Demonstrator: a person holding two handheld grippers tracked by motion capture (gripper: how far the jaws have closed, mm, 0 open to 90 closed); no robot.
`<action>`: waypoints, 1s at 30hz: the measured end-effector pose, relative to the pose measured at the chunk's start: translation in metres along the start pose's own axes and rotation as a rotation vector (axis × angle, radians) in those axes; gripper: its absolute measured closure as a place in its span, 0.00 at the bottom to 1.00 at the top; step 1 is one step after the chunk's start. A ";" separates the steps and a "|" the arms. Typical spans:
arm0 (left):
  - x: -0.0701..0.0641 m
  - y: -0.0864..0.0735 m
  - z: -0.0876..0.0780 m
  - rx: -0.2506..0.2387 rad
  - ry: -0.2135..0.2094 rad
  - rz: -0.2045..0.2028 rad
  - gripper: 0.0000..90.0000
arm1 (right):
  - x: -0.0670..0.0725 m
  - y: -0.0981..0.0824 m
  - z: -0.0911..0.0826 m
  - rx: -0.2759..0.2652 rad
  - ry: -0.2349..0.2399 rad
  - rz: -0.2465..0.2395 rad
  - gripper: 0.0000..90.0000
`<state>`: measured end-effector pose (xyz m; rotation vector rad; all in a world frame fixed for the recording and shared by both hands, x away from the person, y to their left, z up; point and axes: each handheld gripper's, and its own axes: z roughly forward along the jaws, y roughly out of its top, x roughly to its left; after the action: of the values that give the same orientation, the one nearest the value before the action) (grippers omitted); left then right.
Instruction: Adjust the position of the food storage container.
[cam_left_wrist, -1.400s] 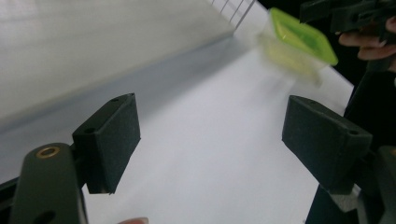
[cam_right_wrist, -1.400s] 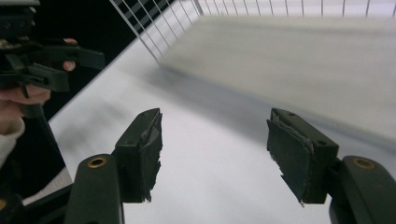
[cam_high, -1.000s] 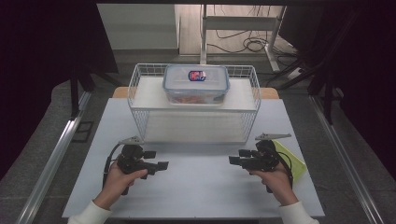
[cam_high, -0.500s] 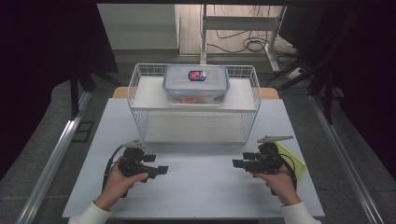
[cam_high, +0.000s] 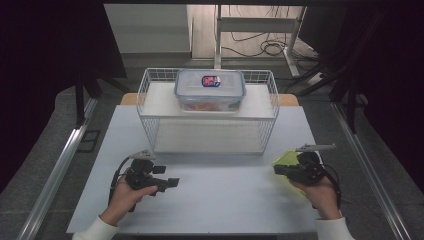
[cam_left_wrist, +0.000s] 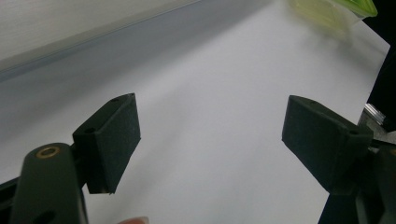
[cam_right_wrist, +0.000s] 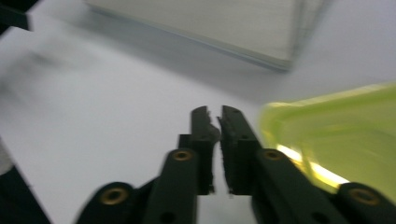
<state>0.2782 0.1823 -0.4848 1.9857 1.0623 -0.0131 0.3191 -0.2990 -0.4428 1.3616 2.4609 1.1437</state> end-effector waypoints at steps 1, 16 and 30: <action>0.000 0.000 0.000 0.002 0.002 0.001 0.21 | -0.004 -0.001 -0.004 -0.001 -0.024 0.001 0.99; 0.003 -0.001 0.000 0.006 0.002 0.000 0.21 | -0.088 -0.014 -0.042 -0.024 -0.228 0.129 0.99; 0.005 -0.003 -0.001 0.008 0.001 -0.002 0.21 | -0.113 -0.018 -0.023 0.085 -0.341 0.107 0.99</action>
<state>0.2792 0.1873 -0.4882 1.9919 1.0665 -0.0180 0.3642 -0.4043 -0.4668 1.5778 2.2377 0.7536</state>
